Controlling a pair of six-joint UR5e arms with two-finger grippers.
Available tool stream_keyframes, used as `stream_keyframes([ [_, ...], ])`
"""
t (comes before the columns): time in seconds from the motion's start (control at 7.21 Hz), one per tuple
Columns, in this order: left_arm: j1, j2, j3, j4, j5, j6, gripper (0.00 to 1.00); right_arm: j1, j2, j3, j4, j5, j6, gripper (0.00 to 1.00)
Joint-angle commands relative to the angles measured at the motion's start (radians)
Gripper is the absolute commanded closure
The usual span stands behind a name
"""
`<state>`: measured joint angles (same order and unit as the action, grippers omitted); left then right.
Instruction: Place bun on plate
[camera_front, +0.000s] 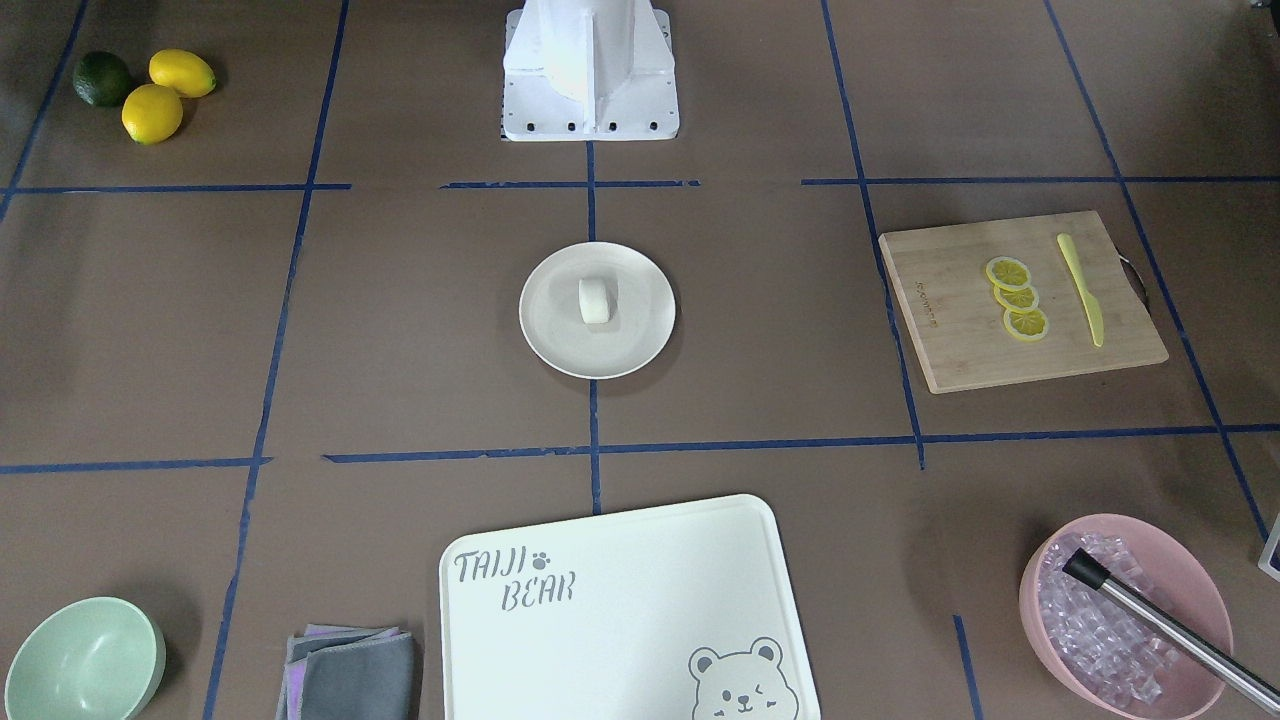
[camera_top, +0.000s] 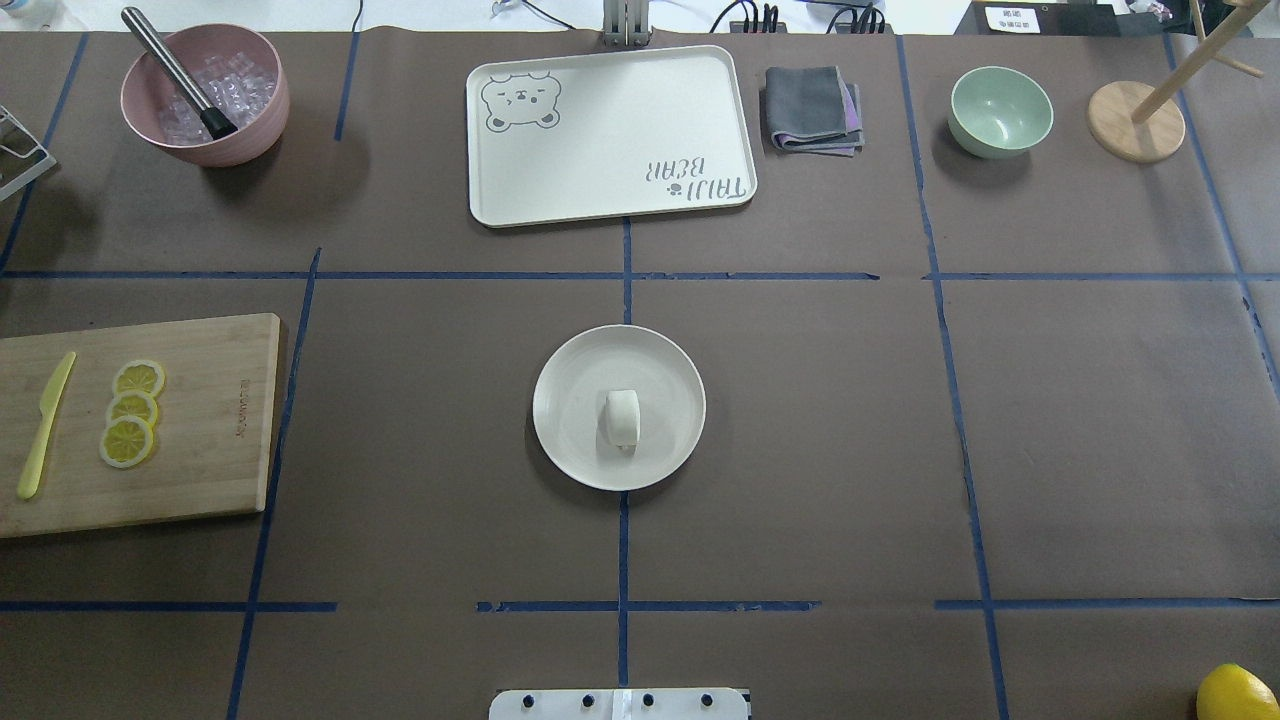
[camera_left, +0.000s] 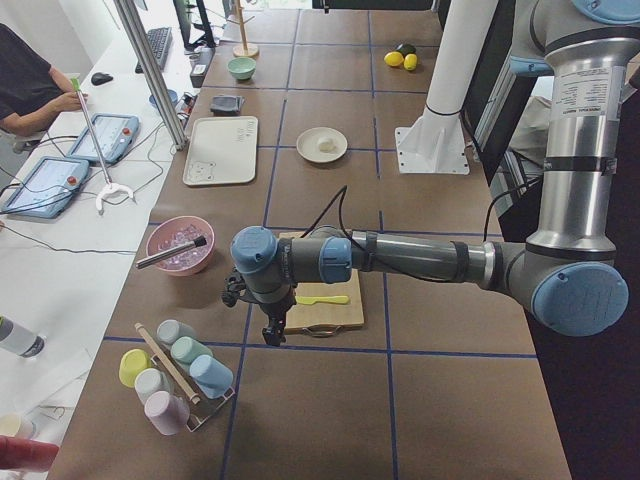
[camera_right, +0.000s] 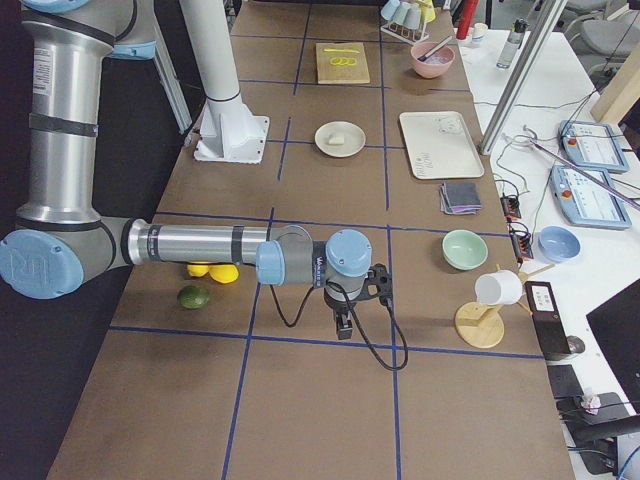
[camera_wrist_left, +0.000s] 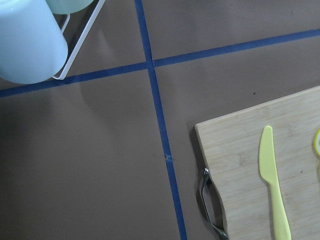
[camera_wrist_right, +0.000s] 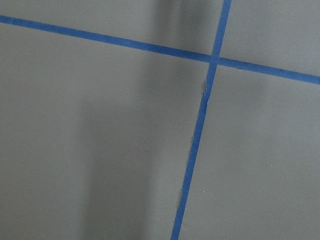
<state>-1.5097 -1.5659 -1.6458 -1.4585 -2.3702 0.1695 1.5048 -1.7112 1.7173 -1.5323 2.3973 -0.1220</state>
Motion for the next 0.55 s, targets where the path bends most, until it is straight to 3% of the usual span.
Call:
stream_keyframes([
  [0.0, -0.004, -0.002, 0.017, -0.043, 0.0, -0.03, 0.0, 0.0, 0.001, -0.001, 0.0, 0.0, 0.001, 0.0],
  [0.28, -0.007, 0.018, 0.026, -0.164, 0.002, -0.106, 0.0, 0.008, -0.001, 0.002, 0.001, 0.002, 0.001, 0.0],
  [0.42, -0.007, 0.018, 0.038, -0.166, 0.003, -0.1, 0.0, 0.008, -0.001, 0.002, 0.001, 0.002, 0.001, 0.0],
])
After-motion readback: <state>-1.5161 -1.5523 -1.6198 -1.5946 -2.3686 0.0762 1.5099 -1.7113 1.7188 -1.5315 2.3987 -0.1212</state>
